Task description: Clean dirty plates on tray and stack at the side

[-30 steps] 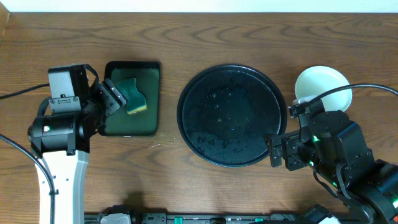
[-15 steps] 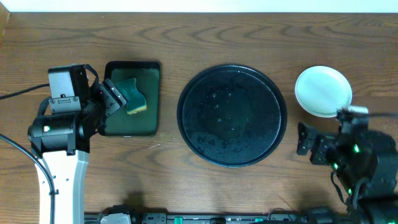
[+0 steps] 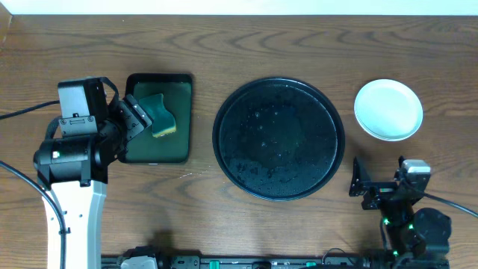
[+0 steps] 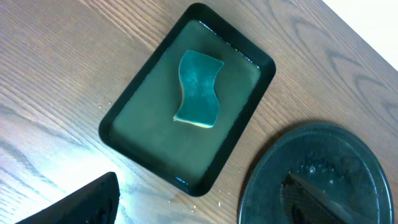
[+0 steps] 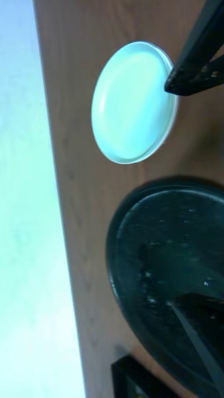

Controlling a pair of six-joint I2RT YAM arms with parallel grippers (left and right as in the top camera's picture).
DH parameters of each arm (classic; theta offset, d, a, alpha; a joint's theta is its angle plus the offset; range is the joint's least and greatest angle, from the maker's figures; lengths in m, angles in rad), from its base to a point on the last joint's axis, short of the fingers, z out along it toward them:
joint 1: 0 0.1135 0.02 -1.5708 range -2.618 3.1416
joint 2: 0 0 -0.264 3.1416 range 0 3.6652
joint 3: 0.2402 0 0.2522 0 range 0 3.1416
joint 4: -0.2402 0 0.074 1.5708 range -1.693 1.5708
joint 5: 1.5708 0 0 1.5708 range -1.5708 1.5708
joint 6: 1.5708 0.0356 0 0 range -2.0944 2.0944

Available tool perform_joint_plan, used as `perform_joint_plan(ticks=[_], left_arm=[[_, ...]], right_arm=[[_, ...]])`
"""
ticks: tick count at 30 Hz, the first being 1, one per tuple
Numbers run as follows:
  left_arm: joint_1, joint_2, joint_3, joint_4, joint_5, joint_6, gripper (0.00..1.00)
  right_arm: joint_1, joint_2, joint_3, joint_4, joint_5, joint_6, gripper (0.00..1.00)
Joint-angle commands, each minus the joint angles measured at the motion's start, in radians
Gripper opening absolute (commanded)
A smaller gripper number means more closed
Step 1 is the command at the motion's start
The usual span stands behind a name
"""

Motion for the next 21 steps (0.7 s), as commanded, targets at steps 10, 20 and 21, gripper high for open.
perform_joint_plan(ticks=[10,20,21], left_arm=[[0.003,-0.003,0.009,-0.003,-0.002,0.003,0.83],[0.003,-0.003,0.009,-0.003,-0.002,0.003,0.83],[0.003,-0.003,0.009,-0.003,-0.002,0.002,0.83]], right_arm=[[-0.009,-0.103,-0.267,0.355,0.012,-0.018,0.99],[0.005,-0.103,-0.301,0.388,0.046,-0.019,0.99],[0.005,-0.103,-0.301,0.370,0.045,-0.019,0.99]])
